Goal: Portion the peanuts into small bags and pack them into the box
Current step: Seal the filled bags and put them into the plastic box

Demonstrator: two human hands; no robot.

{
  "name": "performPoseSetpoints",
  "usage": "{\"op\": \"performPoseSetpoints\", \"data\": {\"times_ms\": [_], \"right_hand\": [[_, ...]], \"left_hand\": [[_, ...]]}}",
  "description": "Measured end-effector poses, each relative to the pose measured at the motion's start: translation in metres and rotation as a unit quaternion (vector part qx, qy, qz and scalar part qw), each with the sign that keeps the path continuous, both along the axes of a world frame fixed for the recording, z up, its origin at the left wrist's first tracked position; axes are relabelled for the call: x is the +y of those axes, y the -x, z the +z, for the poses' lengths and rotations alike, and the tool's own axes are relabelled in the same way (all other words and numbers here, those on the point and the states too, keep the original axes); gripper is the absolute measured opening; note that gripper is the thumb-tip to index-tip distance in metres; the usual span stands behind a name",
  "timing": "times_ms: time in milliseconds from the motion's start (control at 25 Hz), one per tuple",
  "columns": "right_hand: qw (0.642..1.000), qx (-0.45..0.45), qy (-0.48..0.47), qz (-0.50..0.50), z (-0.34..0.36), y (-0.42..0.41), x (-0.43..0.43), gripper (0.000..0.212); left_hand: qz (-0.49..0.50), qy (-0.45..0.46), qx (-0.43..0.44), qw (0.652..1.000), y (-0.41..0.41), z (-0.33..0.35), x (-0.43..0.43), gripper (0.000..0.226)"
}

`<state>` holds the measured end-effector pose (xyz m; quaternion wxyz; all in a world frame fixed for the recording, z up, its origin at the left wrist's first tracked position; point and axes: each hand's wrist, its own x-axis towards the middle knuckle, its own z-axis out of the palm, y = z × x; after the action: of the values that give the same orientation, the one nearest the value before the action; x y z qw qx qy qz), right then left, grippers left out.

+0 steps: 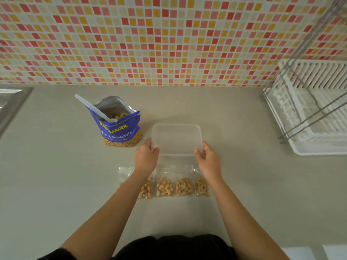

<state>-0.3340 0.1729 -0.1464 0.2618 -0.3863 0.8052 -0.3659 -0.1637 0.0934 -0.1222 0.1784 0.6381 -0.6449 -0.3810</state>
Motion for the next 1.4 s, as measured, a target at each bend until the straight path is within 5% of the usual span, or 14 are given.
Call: {"op": "performPoseSetpoints", "data": {"times_ms": [480, 680, 800, 960, 1040, 1120, 1200, 1280, 1400], "right_hand": [[0.999, -0.045, 0.004, 0.003, -0.005, 0.006, -0.002, 0.048], [1.000, 0.001, 0.008, 0.017, 0.000, 0.004, 0.000, 0.048], [1.000, 0.016, 0.017, 0.011, 0.012, -0.001, 0.005, 0.047], [0.992, -0.045, 0.097, -0.066, 0.041, 0.000, 0.015, 0.046], [0.971, -0.173, 0.112, -0.118, 0.057, 0.013, 0.015, 0.053], [0.945, -0.296, 0.095, -0.107, 0.071, 0.030, 0.013, 0.060], [0.934, -0.334, 0.094, -0.082, 0.075, 0.046, 0.013, 0.061], [0.915, -0.360, 0.130, -0.129, 0.072, 0.056, 0.014, 0.063], [0.876, -0.383, 0.182, -0.230, 0.055, 0.067, 0.020, 0.068]], "left_hand": [[0.003, 0.003, 0.003, 1.000, -0.001, 0.001, 0.000, 0.016], [0.027, 0.004, -0.002, 1.000, -0.001, 0.006, -0.001, 0.048], [0.061, 0.049, 0.010, 0.997, -0.001, 0.016, 0.005, 0.047], [0.146, -0.007, 0.246, 0.958, 0.008, 0.042, 0.021, 0.035], [0.143, -0.082, 0.374, 0.913, 0.014, 0.050, 0.018, 0.037], [0.094, -0.116, 0.403, 0.903, 0.020, 0.052, 0.008, 0.037], [0.039, -0.072, 0.322, 0.943, 0.024, 0.051, -0.003, 0.039], [-0.034, 0.067, 0.082, 0.994, 0.020, 0.039, -0.015, 0.038], [-0.098, 0.144, -0.151, 0.973, 0.005, 0.017, -0.022, 0.035]]}}
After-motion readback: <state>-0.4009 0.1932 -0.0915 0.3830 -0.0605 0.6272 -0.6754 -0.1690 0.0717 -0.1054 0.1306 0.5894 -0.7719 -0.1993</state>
